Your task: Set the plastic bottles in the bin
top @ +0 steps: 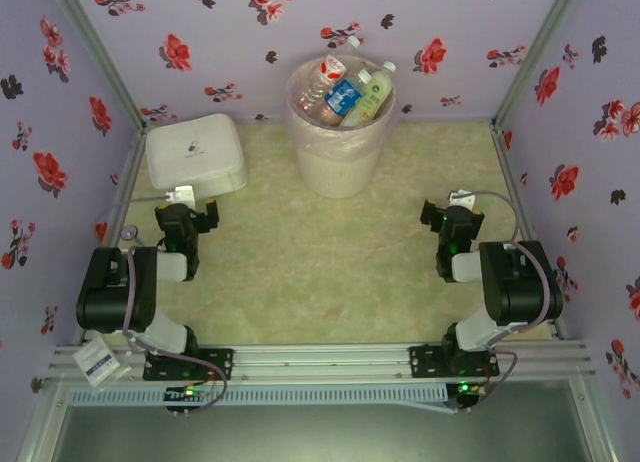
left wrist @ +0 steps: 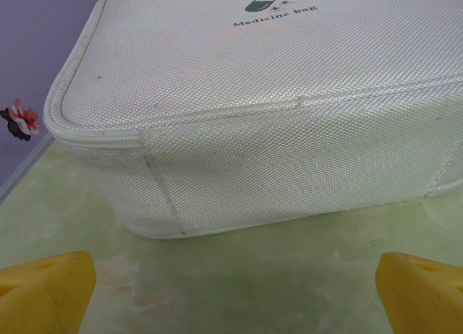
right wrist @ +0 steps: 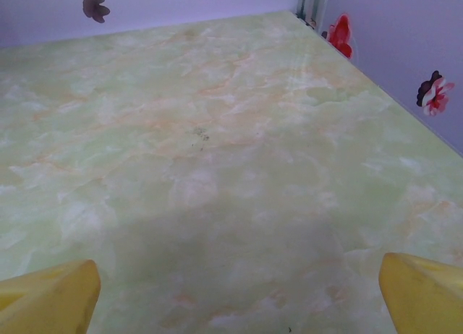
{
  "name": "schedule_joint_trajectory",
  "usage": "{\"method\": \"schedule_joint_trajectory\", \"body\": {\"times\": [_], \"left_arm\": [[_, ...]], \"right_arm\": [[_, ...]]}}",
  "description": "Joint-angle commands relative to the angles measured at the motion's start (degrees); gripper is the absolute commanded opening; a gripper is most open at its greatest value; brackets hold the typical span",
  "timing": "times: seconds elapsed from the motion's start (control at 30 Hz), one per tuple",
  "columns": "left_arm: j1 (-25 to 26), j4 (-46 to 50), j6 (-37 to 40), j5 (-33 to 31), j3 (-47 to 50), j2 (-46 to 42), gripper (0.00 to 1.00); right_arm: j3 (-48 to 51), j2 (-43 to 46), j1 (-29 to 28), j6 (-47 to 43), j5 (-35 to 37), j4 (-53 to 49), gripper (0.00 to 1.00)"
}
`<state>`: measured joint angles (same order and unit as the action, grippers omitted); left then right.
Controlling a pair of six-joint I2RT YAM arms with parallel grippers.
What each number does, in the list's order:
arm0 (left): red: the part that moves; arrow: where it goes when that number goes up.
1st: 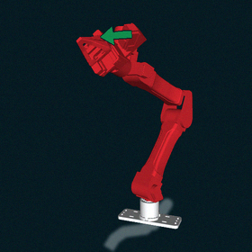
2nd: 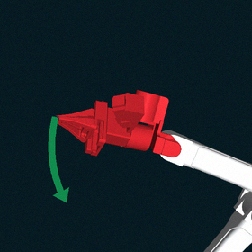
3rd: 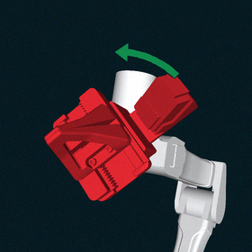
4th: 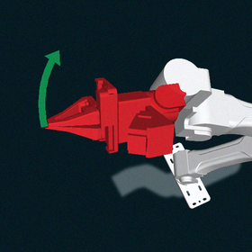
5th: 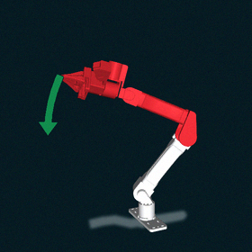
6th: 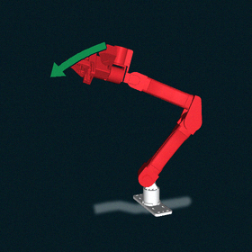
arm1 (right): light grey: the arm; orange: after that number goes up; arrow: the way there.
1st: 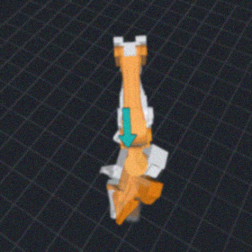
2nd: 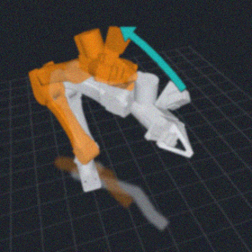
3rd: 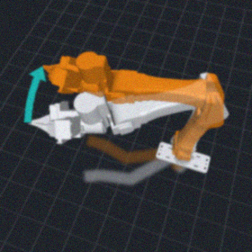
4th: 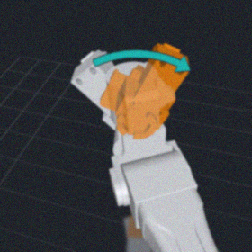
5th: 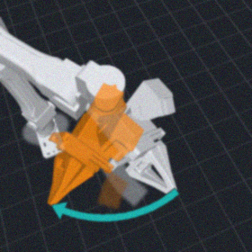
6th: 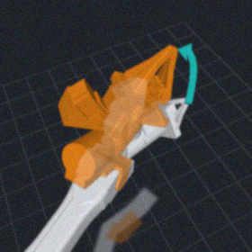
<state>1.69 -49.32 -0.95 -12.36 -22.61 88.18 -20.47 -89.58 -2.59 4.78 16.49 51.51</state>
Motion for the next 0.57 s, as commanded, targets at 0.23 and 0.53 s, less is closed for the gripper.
{"method": "schedule_joint_trajectory", "body": {"times": [0.23,0.53], "left_arm": [[-0.38,-2.45,-0.48,0.49,0.2,0.54,1.0],[-0.39,-2.45,-0.51,0.49,0.2,0.5,1.0]], "right_arm": [[-1.27,0.19,0.3,1.05,0.93,0.16,0.99],[-1.2,0.37,0.22,0.76,0.3,0.25,0.99]]}}
